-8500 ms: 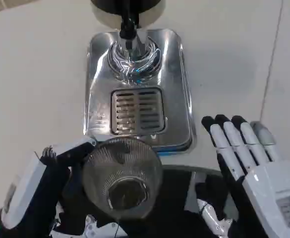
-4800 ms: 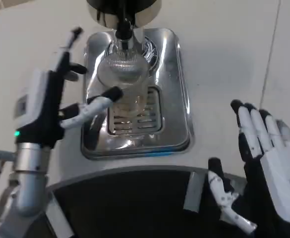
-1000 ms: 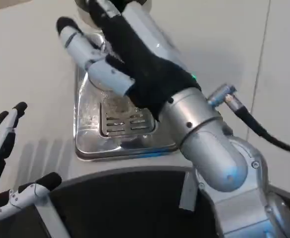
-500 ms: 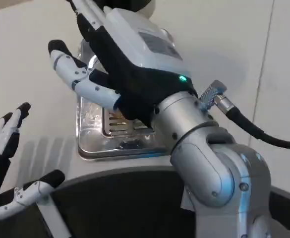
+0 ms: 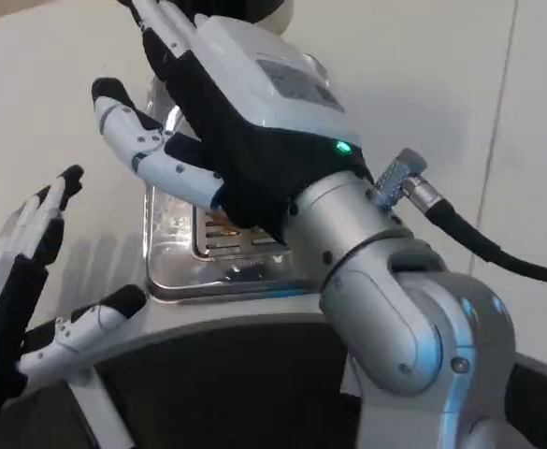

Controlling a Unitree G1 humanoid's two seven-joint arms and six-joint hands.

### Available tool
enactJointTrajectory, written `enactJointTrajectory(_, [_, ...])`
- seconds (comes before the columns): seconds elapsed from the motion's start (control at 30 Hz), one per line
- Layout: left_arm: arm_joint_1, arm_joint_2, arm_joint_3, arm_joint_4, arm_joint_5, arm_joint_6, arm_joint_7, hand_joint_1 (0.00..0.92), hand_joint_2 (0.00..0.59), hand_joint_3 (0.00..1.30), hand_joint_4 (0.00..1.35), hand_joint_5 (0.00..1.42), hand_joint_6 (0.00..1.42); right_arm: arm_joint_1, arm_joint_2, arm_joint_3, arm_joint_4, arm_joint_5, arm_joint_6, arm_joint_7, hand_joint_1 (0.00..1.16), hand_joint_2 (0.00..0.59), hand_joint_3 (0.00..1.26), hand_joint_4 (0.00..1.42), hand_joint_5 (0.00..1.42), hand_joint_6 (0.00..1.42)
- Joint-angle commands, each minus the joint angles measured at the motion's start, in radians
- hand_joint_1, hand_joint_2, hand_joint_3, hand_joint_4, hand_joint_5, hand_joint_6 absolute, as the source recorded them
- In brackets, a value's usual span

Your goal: Grasp the cup under the faucet to collect the drink, then remove the cup.

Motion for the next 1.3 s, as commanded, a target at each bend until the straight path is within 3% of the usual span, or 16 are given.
enactJointTrajectory(0.03, [-0.022, -0.012, -0.020, 0.040, -0.005, -0.021, -0.001, 0.039, 0.064, 0.00, 0.00, 0.00, 0.00, 0.027, 0.040, 0.008, 0.022, -0.003, -0.048, 0.070, 0.00, 0.551, 0.00, 0.00, 0.00, 0.00])
enactJointTrajectory(0.43, [-0.120, -0.037, -0.061, 0.140, 0.001, -0.001, -0.002, 0.126, 0.047, 0.00, 0.00, 0.00, 0.00, 0.056, 0.108, -0.060, 0.072, -0.052, -0.125, 0.095, 0.00, 0.551, 0.00, 0.00, 0.00, 0.00])
enactJointTrajectory(1.3, [-0.316, -0.091, -0.149, 0.305, 0.058, 0.038, 0.096, 0.232, 0.038, 0.00, 0.00, 0.00, 0.00, 0.097, 0.128, -0.134, 0.087, -0.038, -0.213, 0.111, 0.00, 0.550, 0.00, 0.00, 0.00, 0.00])
